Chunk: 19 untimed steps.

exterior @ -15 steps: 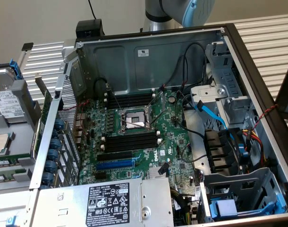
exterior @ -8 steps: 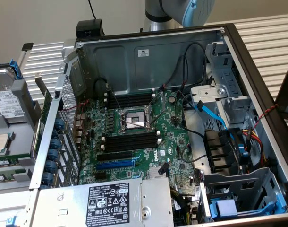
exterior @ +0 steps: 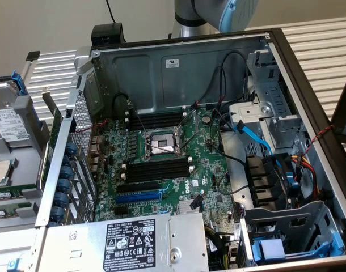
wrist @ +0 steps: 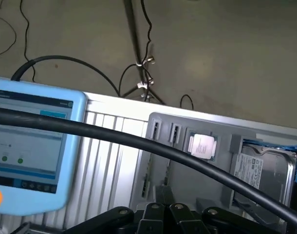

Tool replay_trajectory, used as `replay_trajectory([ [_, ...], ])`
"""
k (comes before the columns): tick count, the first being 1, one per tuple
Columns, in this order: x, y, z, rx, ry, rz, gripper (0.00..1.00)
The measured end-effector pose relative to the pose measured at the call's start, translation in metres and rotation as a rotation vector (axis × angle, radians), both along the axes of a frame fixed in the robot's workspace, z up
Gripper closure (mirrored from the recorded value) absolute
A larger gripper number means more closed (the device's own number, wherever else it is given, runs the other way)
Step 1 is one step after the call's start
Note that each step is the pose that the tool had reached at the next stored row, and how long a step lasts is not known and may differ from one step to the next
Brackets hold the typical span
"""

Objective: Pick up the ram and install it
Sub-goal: 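Pick up the ram and move it above insertion slot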

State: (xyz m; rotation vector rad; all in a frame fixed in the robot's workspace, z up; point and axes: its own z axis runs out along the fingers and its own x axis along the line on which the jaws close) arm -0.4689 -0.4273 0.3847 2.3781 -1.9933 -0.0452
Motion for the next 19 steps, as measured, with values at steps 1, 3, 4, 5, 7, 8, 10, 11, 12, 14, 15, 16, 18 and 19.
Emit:
replay_trajectory([
  [1, 0.0, 0.0, -0.0001, 0.0, -0.0001, 0.018, 0.89],
  [3, 0.0, 0.0, -0.0001, 0.0, -0.0001, 0.054, 0.89],
  [4, 0.0, 0.0, -0.0002, 0.0, -0.0001, 0.073, 0.89],
  [5, 0.0, 0.0, -0.0002, 0.0, -0.0001, 0.091, 0.89],
  [7, 0.0, 0.0, -0.0005, 0.0, -0.0001, 0.127, 0.89],
  [8, 0.0, 0.0, -0.0007, 0.0, -0.0002, 0.145, 0.89],
  [10, 0.0001, 0.0, -0.0013, -0.0001, 0.0, 0.181, 0.89],
  [11, 0.0, 0.0, -0.0018, 0.0, 0.0, 0.199, 0.89],
  [12, 0.0, 0.0, -0.0024, 0.0, -0.0002, 0.218, 0.89],
  [14, 0.0, 0.0, -0.0032, 0.0, -0.0001, 0.254, 0.89],
  [15, 0.0, 0.0, -0.0037, 0.0, -0.0002, 0.272, 0.89],
  [16, 0.0, 0.0, -0.0042, 0.0, -0.0002, 0.29, 0.89],
  [18, 0.0, 0.0, -0.0051, 0.0, -0.0001, 0.327, 0.89],
  [19, 0.0, 0.0, -0.0055, 0.0, -0.0002, 0.345, 0.89],
])
